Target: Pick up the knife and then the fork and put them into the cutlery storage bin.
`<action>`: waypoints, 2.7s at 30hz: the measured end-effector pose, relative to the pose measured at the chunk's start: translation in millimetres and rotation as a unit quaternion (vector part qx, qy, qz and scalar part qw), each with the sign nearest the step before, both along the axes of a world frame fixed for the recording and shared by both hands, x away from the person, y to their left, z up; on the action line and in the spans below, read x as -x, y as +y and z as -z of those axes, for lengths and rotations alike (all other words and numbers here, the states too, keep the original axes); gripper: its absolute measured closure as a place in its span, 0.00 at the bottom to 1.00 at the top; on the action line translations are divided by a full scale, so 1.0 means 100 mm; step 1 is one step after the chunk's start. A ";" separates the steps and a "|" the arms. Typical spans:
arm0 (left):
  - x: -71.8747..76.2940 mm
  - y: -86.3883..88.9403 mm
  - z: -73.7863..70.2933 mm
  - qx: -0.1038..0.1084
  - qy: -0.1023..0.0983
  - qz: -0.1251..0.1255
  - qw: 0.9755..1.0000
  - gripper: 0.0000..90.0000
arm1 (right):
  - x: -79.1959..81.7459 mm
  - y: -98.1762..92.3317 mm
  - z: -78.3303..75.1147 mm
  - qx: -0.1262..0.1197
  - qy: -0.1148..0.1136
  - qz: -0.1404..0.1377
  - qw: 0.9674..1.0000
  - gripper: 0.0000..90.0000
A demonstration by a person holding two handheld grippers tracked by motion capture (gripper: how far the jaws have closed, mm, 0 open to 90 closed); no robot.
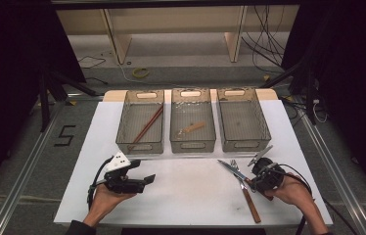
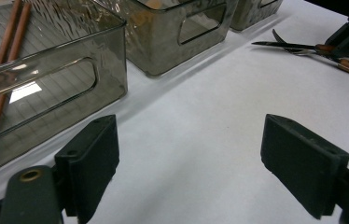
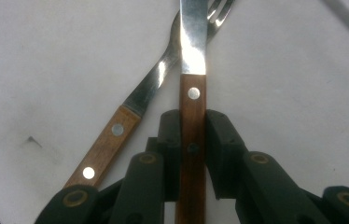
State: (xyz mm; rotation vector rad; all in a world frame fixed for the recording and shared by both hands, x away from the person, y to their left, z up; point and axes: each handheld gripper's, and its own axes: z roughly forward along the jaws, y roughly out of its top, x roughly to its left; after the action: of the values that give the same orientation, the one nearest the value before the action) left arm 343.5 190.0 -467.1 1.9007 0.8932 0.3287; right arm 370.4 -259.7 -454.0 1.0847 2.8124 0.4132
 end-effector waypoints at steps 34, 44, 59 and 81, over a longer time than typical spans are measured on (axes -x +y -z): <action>0.04 0.09 -0.04 0.033 -0.017 -0.014 0.999 0.21 | -0.32 -0.04 -0.59 -0.100 -0.112 0.032 0.988 0.86; 0.05 0.11 -0.03 0.036 -0.018 -0.016 0.999 0.21 | -0.55 0.00 -0.72 -0.107 -0.131 0.048 0.984 0.86; 0.06 0.13 -0.03 0.044 -0.025 -0.020 0.999 0.21 | -0.95 0.07 -0.85 -0.118 -0.143 0.095 0.978 0.86; 0.06 0.13 -0.02 0.044 -0.026 -0.021 0.998 0.21 | -1.36 0.14 -0.84 -0.123 -0.138 0.147 0.972 0.86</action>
State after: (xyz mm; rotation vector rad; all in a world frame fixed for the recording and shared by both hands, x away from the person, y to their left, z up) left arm 337.8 202.7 -465.0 1.7878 0.8984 0.3574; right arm 506.0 -245.3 -370.4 1.3457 2.3575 0.8258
